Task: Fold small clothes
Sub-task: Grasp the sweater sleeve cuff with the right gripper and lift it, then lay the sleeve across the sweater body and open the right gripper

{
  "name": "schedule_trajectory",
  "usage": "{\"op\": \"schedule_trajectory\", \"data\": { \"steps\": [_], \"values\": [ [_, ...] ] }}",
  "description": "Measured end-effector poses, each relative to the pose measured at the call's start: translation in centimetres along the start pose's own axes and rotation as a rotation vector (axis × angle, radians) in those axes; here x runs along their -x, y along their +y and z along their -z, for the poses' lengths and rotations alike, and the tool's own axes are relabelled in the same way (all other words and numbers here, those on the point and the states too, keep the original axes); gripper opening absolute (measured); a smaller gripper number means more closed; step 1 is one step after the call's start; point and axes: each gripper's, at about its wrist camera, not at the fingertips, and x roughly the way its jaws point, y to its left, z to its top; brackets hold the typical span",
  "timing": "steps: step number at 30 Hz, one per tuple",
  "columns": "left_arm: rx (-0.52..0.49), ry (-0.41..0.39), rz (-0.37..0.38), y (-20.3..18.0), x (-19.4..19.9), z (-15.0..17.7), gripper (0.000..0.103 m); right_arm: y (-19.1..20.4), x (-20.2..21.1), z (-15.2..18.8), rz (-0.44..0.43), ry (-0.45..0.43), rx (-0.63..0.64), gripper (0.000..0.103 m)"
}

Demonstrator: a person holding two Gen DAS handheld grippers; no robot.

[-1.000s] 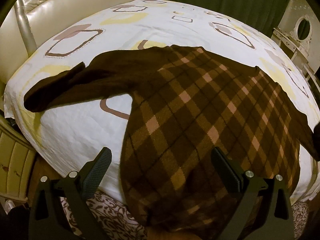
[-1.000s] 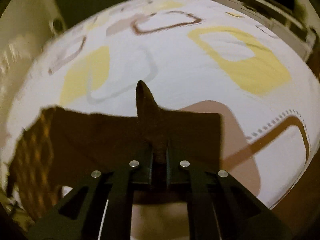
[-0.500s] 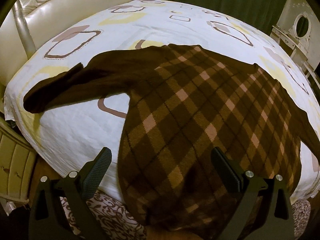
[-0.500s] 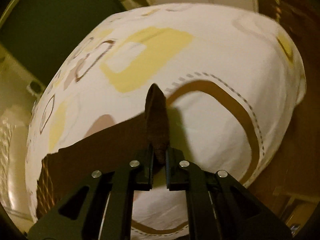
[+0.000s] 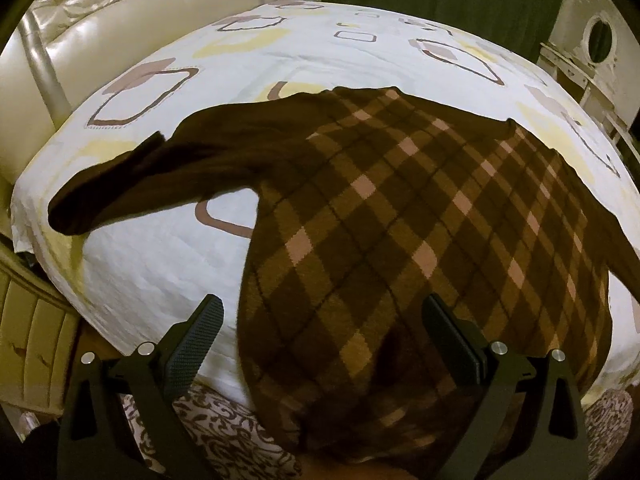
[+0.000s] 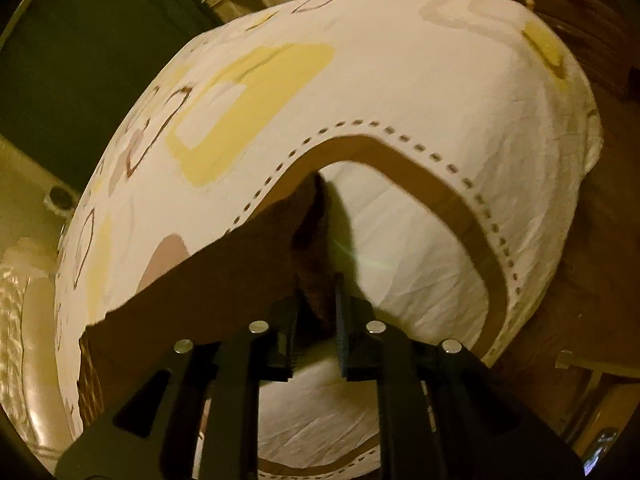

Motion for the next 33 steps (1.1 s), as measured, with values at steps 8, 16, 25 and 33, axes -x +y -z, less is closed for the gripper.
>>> {"op": "schedule_trajectory", "data": {
  "steps": [8, 16, 25, 33],
  "values": [
    [-0.083, -0.032, -0.052, 0.6, 0.3, -0.9, 0.099, 1.0, 2.7, 0.5, -0.011, -0.085, 0.001, 0.043],
    [-0.125, -0.148, -0.279, 9.2, 1.3, -6.8, 0.099, 7.5, 3.5, 3.0, -0.104, -0.062, 0.142, 0.057],
    [-0.273, -0.091, -0.291, 16.1, -2.0, -10.8, 0.099, 15.7, 2.7, 7.6, -0.19, 0.023, 0.311, 0.063],
    [-0.312, -0.067, -0.147, 16.7, -2.5, -11.1, 0.098, 18.8, 1.5, 10.9, -0.208, 0.085, 0.371, 0.063]
  ]
}}
